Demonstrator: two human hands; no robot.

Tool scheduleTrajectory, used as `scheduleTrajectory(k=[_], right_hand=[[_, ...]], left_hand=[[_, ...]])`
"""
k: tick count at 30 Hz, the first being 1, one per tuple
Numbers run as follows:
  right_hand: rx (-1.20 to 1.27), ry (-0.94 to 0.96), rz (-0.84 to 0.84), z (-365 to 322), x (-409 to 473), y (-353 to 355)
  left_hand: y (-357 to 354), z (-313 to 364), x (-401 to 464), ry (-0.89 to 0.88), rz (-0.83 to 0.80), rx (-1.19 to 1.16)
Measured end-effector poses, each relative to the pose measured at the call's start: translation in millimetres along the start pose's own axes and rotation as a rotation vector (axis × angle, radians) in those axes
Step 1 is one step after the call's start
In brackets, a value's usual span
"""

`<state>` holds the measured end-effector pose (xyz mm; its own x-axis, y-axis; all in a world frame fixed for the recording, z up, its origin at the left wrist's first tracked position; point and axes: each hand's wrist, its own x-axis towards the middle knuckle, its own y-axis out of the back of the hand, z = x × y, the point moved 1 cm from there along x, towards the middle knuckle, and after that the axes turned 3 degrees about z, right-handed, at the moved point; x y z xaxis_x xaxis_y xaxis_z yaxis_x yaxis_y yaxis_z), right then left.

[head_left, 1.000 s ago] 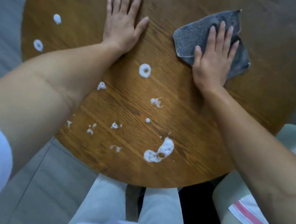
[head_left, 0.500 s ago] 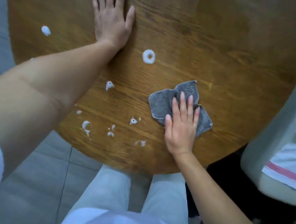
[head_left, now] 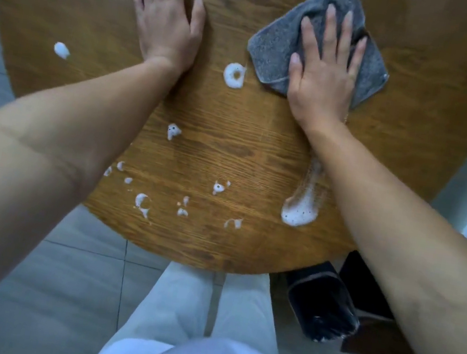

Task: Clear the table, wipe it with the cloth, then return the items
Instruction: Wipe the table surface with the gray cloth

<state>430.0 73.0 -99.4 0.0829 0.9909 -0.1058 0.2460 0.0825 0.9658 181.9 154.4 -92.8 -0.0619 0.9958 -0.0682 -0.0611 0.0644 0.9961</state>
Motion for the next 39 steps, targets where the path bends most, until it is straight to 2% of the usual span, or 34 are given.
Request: scheduleTrajectory(k=[5,12,14,19,24,28,31,35,37,39], right_hand=[[0.011,-0.022,0.010,0.1,-7.9,-1.1],[0.024,-0.032,-0.070,8.8,-207.2,-12.5],[0.011,-0.022,-0.100,11.6,-240.8,-17.3],[-0.004,0.047,-0.066,12.1,-185.7,-19.3],[-0.016,-0.110,0.040,24.1,-73.0,-6.7],[-0.025,-0.187,0.078,20.3,-49.6,-5.2],[-0.034,-0.345,0.116,21.3,-95.1,-10.0],[-0.001,-0.555,0.134,-7.8,-219.5,-23.2],[0.016,-0.535,0.081,-45.6,-269.8,-36.5],[0.022,-0.470,0.034,-72.5,-283.4,-44.7]], left_hand=[[0.1,-1.8,-2.3,-0.012,-0.003,-0.007],[2.1,0.5,-11.5,0.001,-0.023,-0.037],[-0.1,2.5,-11.3,0.004,-0.015,-0.039],[0.9,-1.2,-10.5,0.013,-0.029,-0.007],[0.7,-0.8,-10.7,-0.086,-0.039,-0.043],[-3.6,-8.5,-7.0,-0.202,-0.058,-0.052],[-3.8,-7.0,-8.0,-0.217,-0.081,-0.057],[-4.6,-8.3,-8.6,-0.237,-0.099,-0.094],[-6.9,-10.3,-8.8,-0.231,-0.088,-0.104],[-9.4,-11.0,-8.1,-0.220,-0.084,-0.117]])
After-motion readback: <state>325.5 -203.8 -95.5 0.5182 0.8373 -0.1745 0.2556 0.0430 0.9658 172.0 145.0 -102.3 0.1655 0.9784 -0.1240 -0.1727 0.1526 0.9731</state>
